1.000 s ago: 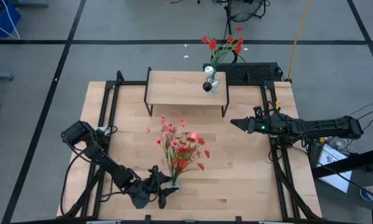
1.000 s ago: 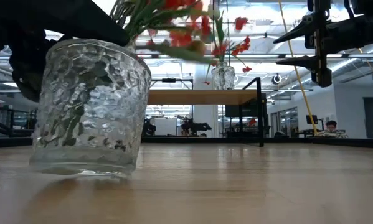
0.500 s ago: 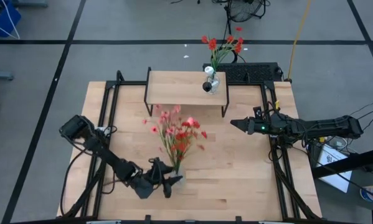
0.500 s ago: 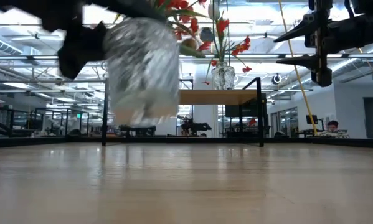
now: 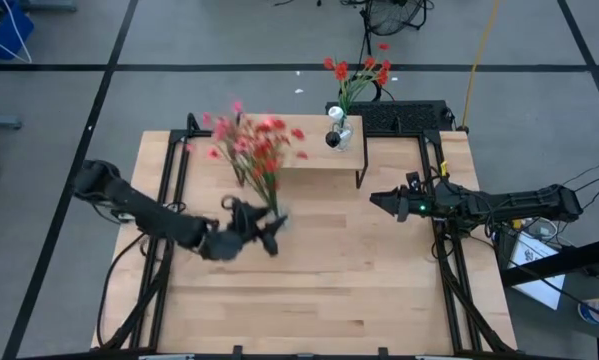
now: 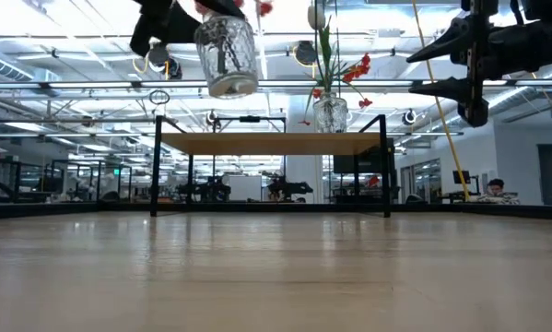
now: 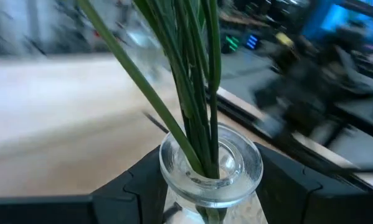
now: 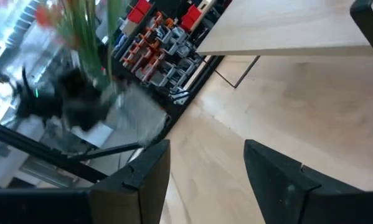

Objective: Pick and place flowers into a vace then onto a shelf
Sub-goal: Put the transparent vase with flowers on the shelf

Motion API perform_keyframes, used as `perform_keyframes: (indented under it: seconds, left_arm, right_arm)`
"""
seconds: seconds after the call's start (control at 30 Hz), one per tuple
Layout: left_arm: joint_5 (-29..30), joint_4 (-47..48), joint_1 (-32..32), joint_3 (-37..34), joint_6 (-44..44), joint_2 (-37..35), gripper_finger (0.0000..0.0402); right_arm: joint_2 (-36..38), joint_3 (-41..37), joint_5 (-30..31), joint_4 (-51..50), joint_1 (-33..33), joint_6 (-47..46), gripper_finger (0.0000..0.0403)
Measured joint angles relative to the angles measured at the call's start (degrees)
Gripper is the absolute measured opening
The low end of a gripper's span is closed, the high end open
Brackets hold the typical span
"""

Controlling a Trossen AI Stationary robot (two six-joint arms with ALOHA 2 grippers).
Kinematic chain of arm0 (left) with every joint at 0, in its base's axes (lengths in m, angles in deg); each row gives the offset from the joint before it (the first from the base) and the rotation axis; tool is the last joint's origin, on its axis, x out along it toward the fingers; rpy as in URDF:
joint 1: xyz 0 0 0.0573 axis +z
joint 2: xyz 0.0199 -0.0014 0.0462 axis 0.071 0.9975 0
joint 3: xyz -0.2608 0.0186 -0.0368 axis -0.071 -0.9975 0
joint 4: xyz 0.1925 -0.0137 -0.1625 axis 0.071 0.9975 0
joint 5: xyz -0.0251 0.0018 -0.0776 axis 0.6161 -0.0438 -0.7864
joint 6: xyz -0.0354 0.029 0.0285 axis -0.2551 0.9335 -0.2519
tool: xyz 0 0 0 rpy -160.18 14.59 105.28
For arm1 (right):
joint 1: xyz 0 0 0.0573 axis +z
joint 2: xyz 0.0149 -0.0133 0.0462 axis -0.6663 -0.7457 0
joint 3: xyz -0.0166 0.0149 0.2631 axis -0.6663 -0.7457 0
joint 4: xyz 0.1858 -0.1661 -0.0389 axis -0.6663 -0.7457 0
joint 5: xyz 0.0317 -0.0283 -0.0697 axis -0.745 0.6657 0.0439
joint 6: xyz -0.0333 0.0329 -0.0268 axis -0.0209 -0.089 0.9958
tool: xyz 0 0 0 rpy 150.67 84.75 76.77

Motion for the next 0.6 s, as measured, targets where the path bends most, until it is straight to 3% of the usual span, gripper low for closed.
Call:
perform_keyframes:
  seconds: [0.3,0.6]
  left_arm:
    - [-3.5,0.0,15.9,0.0,19.1,-7.1,0.0209]
    - [-17.0,-0.5,32.4,0.0,24.7,-7.1,0.0212]
  right_arm:
    - [0.0,0.0,0.2,0.2,0.0,3.9,0.0196]
    - [0.0,0.0,0.4,0.2,0.0,1.3,0.0196]
